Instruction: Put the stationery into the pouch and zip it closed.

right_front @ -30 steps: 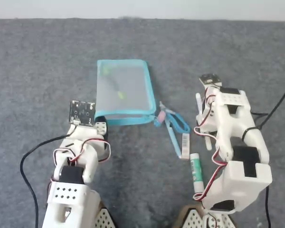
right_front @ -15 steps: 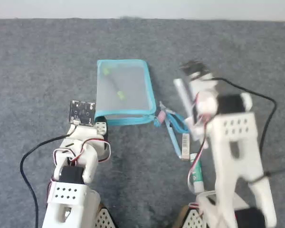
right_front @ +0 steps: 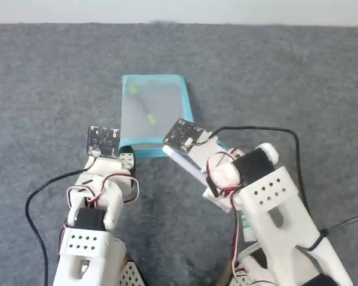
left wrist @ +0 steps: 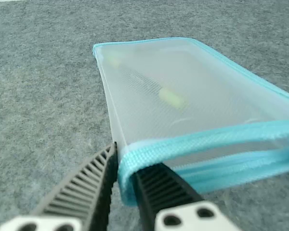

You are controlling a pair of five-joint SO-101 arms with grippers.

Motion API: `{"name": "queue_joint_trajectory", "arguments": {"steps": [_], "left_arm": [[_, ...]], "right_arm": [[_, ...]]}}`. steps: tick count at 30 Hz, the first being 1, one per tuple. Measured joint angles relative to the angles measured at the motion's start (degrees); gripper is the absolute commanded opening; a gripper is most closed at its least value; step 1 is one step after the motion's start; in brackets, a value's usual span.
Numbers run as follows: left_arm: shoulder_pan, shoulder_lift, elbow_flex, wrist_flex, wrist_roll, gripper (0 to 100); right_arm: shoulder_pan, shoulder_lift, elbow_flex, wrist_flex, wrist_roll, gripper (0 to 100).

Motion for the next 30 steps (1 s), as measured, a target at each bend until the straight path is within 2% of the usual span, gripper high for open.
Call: {"name": "queue_joint_trajectory", "arguments": {"steps": [5,10,21,27,30], "left_arm": [[0.0,0.0,0.0,0.0,0.0,1],[0.0,0.0,0.0,0.0,0.0,1],[0.4,0.0,0.0,0.0,0.0,1],[0.4,0.0,0.0,0.0,0.0,1],[0.3,0.0,0.0,0.0,0.0,1]], "right_arm": [[0.0,1.6,0.0,0.0,0.0,0.8],[0.0,11.0,-1.8,-1.1,-2.4,0.8],[-0.3,30.9,-22.2,-1.2,-13.5,0.8],[-0.4,41.8,-33.8,-1.2,-22.9,1.3],[-0.6,45.5,-39.7,-1.1,-25.8,7.2]]}}
